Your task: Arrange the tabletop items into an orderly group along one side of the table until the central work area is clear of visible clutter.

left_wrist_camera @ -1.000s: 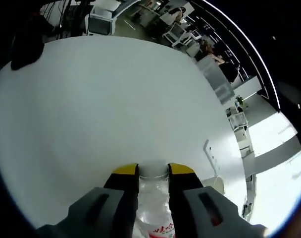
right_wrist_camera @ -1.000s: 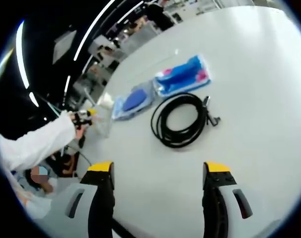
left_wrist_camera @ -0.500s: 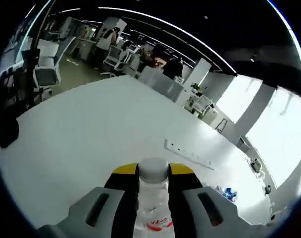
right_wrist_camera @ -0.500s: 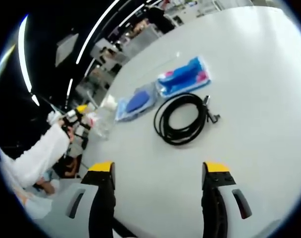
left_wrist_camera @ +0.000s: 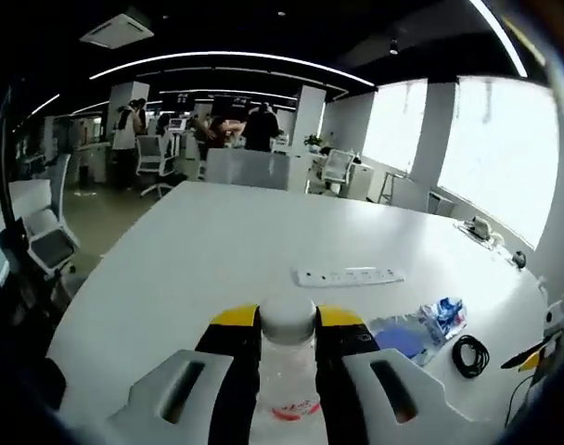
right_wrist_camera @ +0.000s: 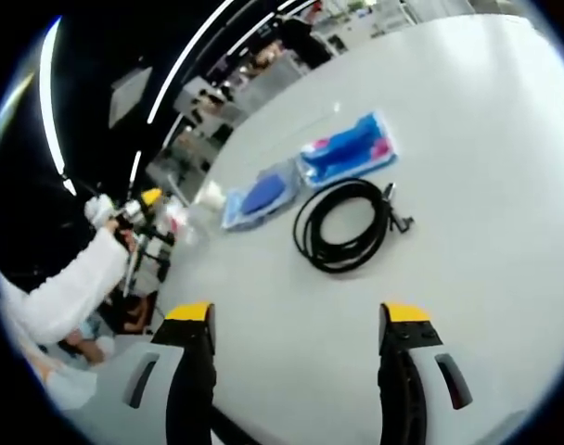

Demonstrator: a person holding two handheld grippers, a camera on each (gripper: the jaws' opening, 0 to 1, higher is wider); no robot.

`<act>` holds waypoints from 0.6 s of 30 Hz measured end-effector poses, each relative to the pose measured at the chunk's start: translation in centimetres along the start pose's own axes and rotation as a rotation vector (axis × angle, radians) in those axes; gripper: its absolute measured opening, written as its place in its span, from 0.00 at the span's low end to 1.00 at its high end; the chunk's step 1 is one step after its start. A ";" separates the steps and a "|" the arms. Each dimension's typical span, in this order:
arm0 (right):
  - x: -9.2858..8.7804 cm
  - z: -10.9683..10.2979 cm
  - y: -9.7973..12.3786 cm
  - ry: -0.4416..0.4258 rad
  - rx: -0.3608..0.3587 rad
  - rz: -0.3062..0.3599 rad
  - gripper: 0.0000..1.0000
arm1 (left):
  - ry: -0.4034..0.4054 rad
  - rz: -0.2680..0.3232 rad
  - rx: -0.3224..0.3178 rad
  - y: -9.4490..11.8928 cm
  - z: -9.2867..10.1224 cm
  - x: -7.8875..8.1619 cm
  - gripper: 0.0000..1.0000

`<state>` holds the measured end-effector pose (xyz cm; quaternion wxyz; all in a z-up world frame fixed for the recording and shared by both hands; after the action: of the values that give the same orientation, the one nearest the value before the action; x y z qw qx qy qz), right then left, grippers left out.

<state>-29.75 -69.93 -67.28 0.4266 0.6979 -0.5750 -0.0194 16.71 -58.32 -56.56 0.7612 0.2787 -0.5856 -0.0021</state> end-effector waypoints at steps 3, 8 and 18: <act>-0.1 0.1 0.1 0.000 -0.003 0.002 0.71 | -0.041 0.005 -0.004 -0.7 -0.4 1.0 0.19; -0.2 0.2 0.2 -0.009 -0.010 0.004 0.71 | -0.127 0.001 -0.033 -2.0 -0.2 1.7 0.19; -0.3 0.4 0.0 -0.016 -0.015 -0.006 0.71 | -0.147 0.006 -0.121 -3.4 0.2 1.2 0.19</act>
<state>-30.06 -69.95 -67.65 0.4272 0.6961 -0.5762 -0.0308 18.07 -61.69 -56.93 0.7316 0.2295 -0.6395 -0.0557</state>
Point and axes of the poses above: the point that each gripper's makers call its tool centre point, and the gripper's own axes: y roughly backward along the fingers, z roughly to its right, x roughly out of its top, the point moved 7 cm from there along y, roughly backward along the fingers, and after that the axes turned 3 degrees about -z, right-handed, at the moved point
